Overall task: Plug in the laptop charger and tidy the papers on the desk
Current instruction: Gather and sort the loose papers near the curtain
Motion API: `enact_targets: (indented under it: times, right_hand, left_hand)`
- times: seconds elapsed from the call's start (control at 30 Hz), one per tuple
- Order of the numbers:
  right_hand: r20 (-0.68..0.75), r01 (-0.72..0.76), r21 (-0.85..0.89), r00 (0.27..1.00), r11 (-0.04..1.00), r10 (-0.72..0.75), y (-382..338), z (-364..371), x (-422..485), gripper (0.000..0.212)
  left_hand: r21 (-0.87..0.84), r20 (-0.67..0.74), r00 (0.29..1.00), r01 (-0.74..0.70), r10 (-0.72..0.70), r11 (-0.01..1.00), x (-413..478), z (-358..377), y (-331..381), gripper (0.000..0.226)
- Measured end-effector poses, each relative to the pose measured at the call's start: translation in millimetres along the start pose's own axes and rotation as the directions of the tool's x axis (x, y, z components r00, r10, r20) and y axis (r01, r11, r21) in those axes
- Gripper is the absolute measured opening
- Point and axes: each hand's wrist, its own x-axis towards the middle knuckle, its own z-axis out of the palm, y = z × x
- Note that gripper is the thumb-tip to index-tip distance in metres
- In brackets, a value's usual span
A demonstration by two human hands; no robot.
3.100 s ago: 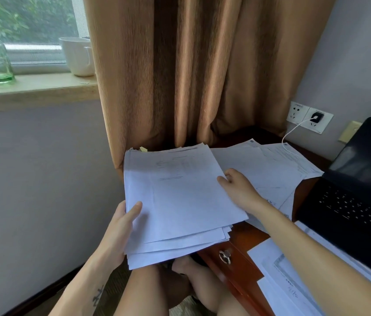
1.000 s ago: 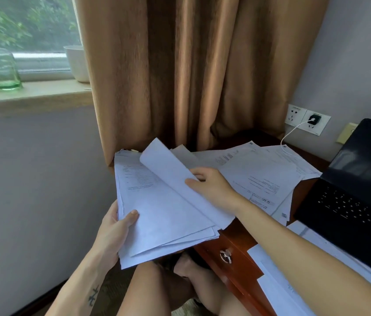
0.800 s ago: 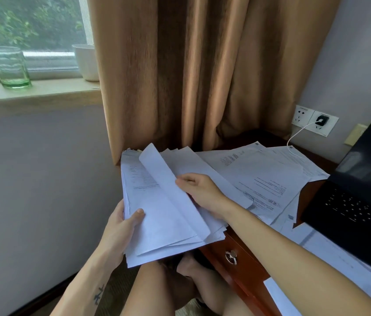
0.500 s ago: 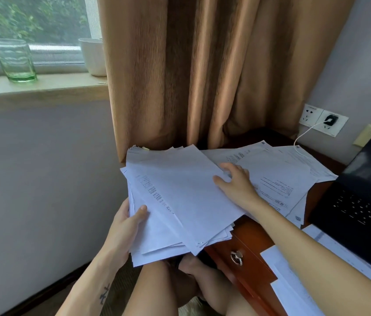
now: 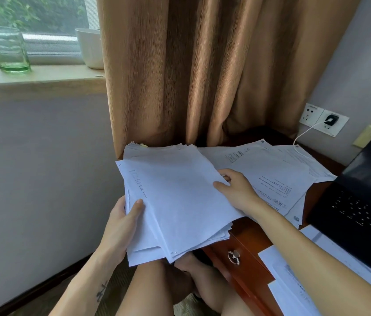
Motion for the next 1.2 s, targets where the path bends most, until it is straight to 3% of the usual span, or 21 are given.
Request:
enact_targets:
  times: [0.13, 0.27, 0.33, 0.47, 0.6, 0.77, 0.87, 0.97, 1.1, 1.2]
  right_hand:
    - [-0.140, -0.046, 0.084, 0.989, 0.995, 0.057, 5.5, -4.3, -3.6, 0.021]
    - [-0.138, -0.031, 0.059, 0.990, 0.998, 0.039, 7.7, 1.1, -16.1, 0.014]
    - [-0.099, 0.016, -0.042, 0.995, 0.999, -0.020, 6.6, 8.0, -22.0, 0.012]
    - [-0.066, 0.163, -0.235, 0.981, 0.958, -0.183, -1.3, 21.6, -32.8, 0.026]
    - [0.000, 0.185, -0.459, 0.978, 0.869, -0.209, -9.9, 34.2, -35.7, 0.032]
    - [0.127, 0.116, -0.293, 0.989, 0.949, -0.081, -4.8, 30.5, -31.4, 0.049]
    - [0.061, 0.152, -0.290, 0.988, 0.945, -0.140, 5.2, 15.2, -29.9, 0.043]
    - [-0.019, 0.166, -0.414, 0.982, 0.895, -0.190, 20.3, -9.7, -30.4, 0.039]
    - [0.069, -0.019, -0.659, 0.994, 0.752, 0.085, 44.4, -46.4, -40.6, 0.088]
    - [0.079, -0.063, -0.662, 0.985, 0.747, 0.153, 54.4, -64.3, -46.2, 0.099]
  left_hand:
    - [-0.002, -0.003, 1.000, 0.019, -0.019, 1.000, 1.8, -0.5, -1.0, 0.018]
    - [0.015, -0.003, 1.000, 0.031, -0.031, 0.999, 1.1, -1.1, -0.9, 0.019]
    - [-0.003, -0.001, 0.999, 0.035, -0.035, 0.999, -0.3, -0.5, -0.8, 0.020]
    - [-0.057, 0.040, 0.999, 0.020, -0.018, 0.998, -4.9, 2.1, 4.9, 0.029]
    - [-0.128, 0.088, 0.995, 0.058, -0.047, 0.990, -7.9, 0.4, 10.0, 0.048]
    - [-0.107, 0.153, 0.985, 0.093, -0.076, 0.990, -9.6, 0.2, 12.6, 0.036]
    - [-0.062, 0.152, 0.983, 0.111, -0.101, 0.992, -8.8, -3.1, 10.6, 0.031]
    - [-0.011, 0.143, 0.979, 0.150, -0.146, 0.989, -8.0, -6.0, 9.4, 0.032]
    - [0.056, 0.148, 0.978, 0.143, -0.150, 0.988, -7.8, -6.0, 10.7, 0.043]
    - [0.020, 0.131, 0.982, 0.138, -0.139, 0.990, -7.9, -5.0, 8.5, 0.051]
